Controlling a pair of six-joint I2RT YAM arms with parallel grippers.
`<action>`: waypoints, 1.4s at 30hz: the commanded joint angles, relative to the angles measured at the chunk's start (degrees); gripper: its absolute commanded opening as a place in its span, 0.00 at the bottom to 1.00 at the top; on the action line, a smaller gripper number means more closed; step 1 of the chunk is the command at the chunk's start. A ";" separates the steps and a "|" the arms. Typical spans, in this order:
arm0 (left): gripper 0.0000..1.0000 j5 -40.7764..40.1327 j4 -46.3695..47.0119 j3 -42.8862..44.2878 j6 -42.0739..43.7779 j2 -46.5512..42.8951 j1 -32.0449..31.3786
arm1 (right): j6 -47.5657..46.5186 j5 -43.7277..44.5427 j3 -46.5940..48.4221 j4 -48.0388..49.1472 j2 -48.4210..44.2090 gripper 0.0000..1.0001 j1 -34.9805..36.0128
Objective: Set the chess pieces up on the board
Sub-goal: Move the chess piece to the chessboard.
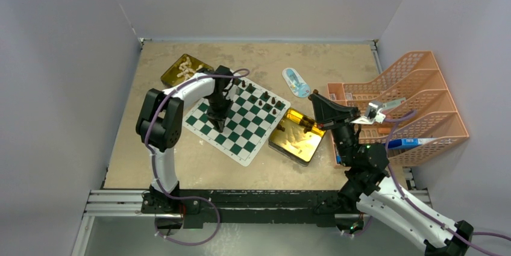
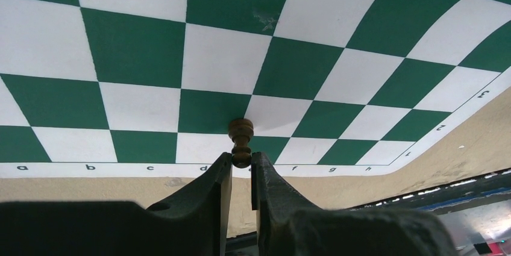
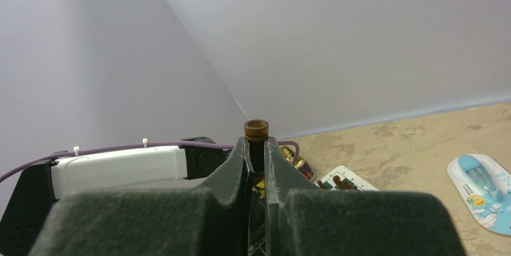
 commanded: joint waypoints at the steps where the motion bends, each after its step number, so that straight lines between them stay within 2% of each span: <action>1: 0.15 -0.69 0.60 0.20 -0.42 -2.54 -0.42 | -0.96 -0.77 0.97 3.02 -1.25 0.00 0.25; 9: 0.05 -2.20 -0.31 2.81 -1.12 -3.61 -0.58 | -1.07 -1.12 1.07 2.35 -1.62 0.00 0.24; 17: 0.02 -6.90 2.14 12.36 -1.99 -4.14 -0.57 | -1.19 -1.50 1.57 2.61 -0.06 0.00 0.23; 30: 0.02 -6.96 0.20 36.16 1.22 12.06 0.80 | -1.71 -1.30 2.30 2.63 1.59 0.00 0.25; 42: 0.02 -9.00 3.30 40.88 3.01 19.90 1.93 | -1.82 -1.15 2.05 4.23 3.14 0.00 0.23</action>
